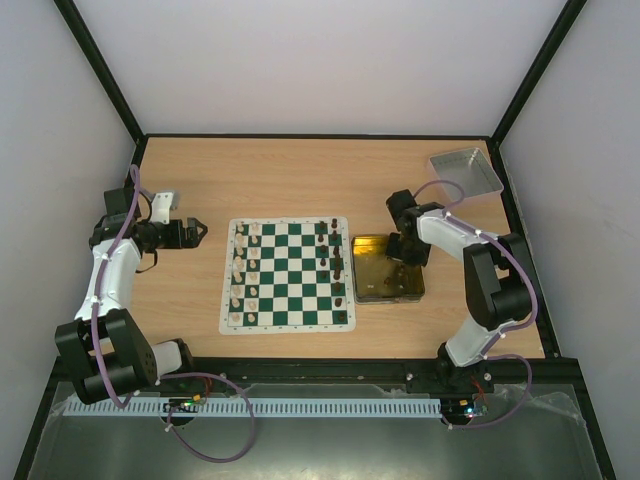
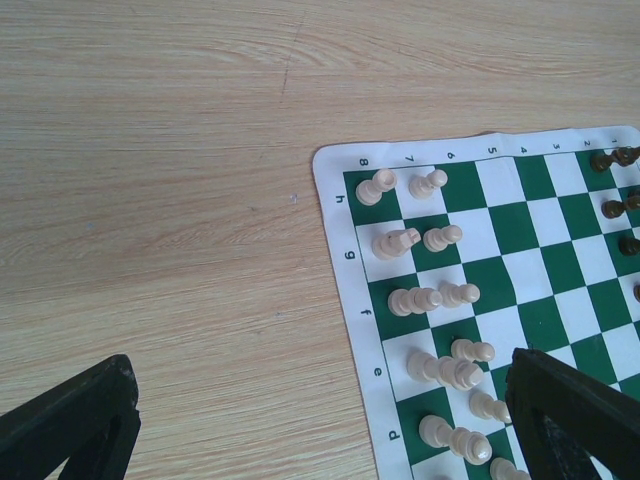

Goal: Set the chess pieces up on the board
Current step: Pick up the chess piece from the storage box, then place the chess piece on the chessboard.

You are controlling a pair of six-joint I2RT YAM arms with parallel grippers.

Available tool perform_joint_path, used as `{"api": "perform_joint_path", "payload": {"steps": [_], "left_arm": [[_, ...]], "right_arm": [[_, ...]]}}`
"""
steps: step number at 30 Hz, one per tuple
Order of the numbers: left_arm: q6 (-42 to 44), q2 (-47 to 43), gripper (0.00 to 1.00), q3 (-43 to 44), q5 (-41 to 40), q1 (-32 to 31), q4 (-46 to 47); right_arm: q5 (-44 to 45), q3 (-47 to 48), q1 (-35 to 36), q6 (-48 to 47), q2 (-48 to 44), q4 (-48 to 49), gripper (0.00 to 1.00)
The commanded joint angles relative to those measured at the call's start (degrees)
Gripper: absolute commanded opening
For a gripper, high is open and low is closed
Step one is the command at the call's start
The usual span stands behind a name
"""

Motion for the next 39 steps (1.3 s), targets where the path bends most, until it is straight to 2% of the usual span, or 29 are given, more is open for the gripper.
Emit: {"api": "perform_joint_path", "payload": {"steps": [1,11,18,22,30,34,39], "left_arm": [[0.50,-0.25,0.99,0.21,1.21,0.28,-1.10],[0.51,0.12,0.99,0.30,1.22,0.29,-0.96],[0.47,0.46,0.99,0.28,1.15,0.30,-0.99],[0.38,0.28,0.99,0.23,0.91,0.30,-0.90],[0.30,0.27,0.99,0.19,0.64,0.25,-0.84],[0.30,0.13,0.99,0.23,0.55,0.26,-0.90],[0.29,-0.07,0.99,0.23,0.55,0.30,-0.92]], "right_arm": [[1.50,0.15,-0.27,-0.48,-0.17,0.28,0.06],[4.90,4.82,1.32,-1.10,-4.89,-5.09,0.04],[8.36,10.62,10.89,1.62,-7.58,-11.55,0.04],[8.98,13.88,19.63,6.17,-7.85,-14.12,0.04],[9.95,17.10,34.66,12.45,-2.42,-14.11,0.04],[9.33,17.70,38.40,13.43,1.06,-12.80,0.04],[6.86,17.49,39.71,13.63,3.92,-10.02,0.05]]}}
